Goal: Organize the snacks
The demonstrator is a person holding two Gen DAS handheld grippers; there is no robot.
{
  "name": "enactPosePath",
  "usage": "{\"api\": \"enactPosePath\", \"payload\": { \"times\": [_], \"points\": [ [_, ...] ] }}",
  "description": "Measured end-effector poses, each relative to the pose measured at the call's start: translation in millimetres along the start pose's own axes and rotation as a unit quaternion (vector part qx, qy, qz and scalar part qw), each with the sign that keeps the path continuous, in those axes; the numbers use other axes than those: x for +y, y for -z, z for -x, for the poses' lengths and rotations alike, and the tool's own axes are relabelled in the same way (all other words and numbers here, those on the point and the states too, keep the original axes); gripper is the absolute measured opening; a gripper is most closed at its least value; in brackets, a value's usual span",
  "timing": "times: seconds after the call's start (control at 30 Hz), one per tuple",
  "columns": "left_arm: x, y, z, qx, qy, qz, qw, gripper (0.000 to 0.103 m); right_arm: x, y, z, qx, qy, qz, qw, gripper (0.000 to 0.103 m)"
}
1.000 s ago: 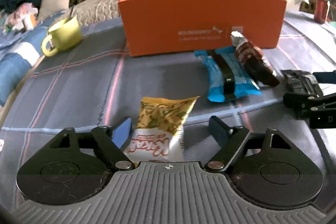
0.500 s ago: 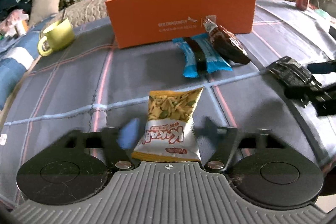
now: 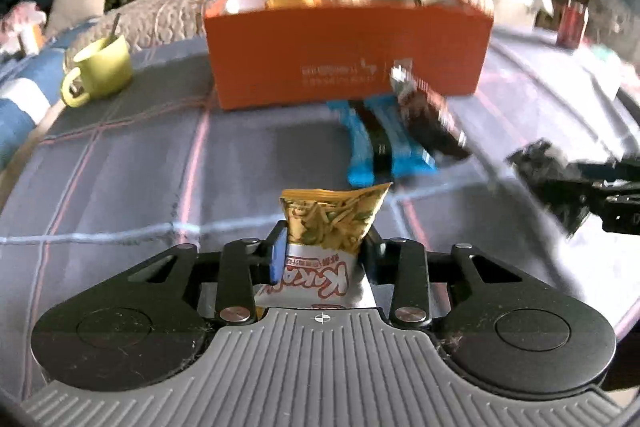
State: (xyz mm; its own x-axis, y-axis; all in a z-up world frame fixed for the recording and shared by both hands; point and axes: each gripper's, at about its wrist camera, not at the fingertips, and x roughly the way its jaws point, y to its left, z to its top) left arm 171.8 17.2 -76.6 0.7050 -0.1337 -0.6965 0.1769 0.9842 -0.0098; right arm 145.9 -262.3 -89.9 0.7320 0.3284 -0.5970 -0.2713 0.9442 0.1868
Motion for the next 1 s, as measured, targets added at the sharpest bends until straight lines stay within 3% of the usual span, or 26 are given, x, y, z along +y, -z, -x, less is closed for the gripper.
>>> {"api": "enactPosePath", "payload": {
  "times": [0.07,0.17,0.27,0.33,0.43,0.53,0.67,0.73,0.83,1.0],
  "points": [
    [8,-11,7,-0.007,0.010,0.016,0.9998,0.008,-1,-9,10,-0.017,-0.015,-0.028,0.999,0.032],
    [19,-33,13,-0.029,0.020,0.025,0.9991,0.008,4,-28,11,-0.026,-0.023,-0.023,0.999,0.031],
    [25,-49,9,-0.033,0.016,0.022,0.9991,0.009,8,-32,-3,-0.012,0.005,-0.004,1.000,0.034],
    [26,-46,5,-0.023,0.025,0.017,0.9993,0.013,7,-24,-4,-0.006,0.003,-0.015,1.000,0.067],
    [20,-26,-6,-0.001,0.025,-0.004,0.9997,0.019,14,-10,0,-0.001,0.021,-0.002,1.000,0.098],
    [10,-7,-11,0.008,0.007,-0.022,0.9997,0.028,21,1,-3,0.012,0.028,0.017,0.999,0.101],
    [4,1,2,-0.010,-0.014,-0.032,0.9993,0.058,24,-6,-3,0.006,0.000,0.079,0.997,0.102],
    [4,4,7,-0.014,-0.017,-0.035,0.9992,0.058,26,-19,-7,0.000,-0.025,0.137,0.990,0.103],
    [5,10,9,-0.004,-0.024,-0.026,0.9993,0.058,30,-36,-36,0.043,-0.054,0.189,0.979,0.103],
    [4,13,5,0.019,-0.031,-0.010,0.9993,0.059,25,-38,-71,0.094,-0.115,0.156,0.977,0.102]
  ]
}}
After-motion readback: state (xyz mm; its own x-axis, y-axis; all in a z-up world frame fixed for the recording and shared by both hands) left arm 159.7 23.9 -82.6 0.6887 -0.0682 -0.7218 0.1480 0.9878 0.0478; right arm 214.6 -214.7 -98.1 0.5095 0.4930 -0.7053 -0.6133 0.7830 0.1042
